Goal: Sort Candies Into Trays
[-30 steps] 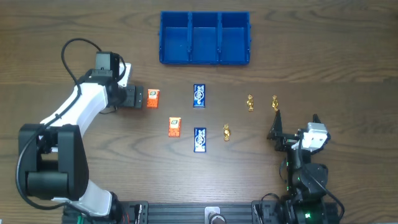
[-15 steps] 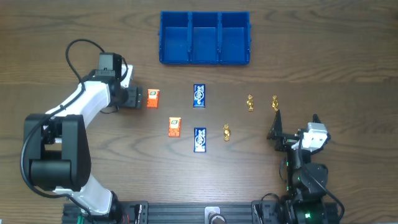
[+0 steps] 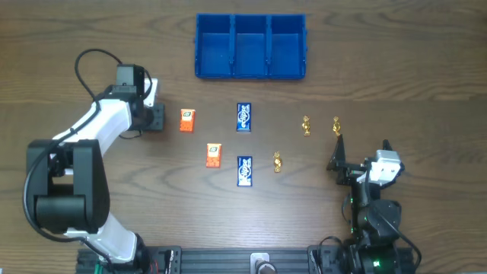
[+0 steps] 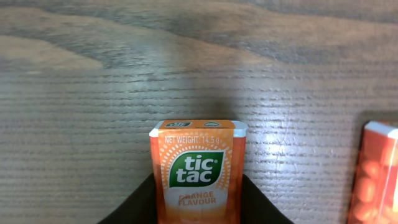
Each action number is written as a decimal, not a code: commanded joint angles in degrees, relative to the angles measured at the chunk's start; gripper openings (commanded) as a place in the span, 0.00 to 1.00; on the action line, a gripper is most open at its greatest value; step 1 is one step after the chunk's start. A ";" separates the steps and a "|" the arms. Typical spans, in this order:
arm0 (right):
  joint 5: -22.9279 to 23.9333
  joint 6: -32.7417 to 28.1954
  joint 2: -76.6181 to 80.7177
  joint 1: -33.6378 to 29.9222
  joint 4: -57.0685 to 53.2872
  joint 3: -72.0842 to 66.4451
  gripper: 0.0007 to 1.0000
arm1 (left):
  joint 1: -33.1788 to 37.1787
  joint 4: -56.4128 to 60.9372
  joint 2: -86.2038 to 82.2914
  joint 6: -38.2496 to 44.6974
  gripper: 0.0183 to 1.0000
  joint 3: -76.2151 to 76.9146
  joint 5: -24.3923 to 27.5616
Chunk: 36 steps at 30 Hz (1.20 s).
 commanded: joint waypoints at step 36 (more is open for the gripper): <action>0.52 -0.79 -0.42 -0.31 -0.37 0.00 1.00 | -19.04 -26.12 27.26 -17.46 0.26 70.36 -8.92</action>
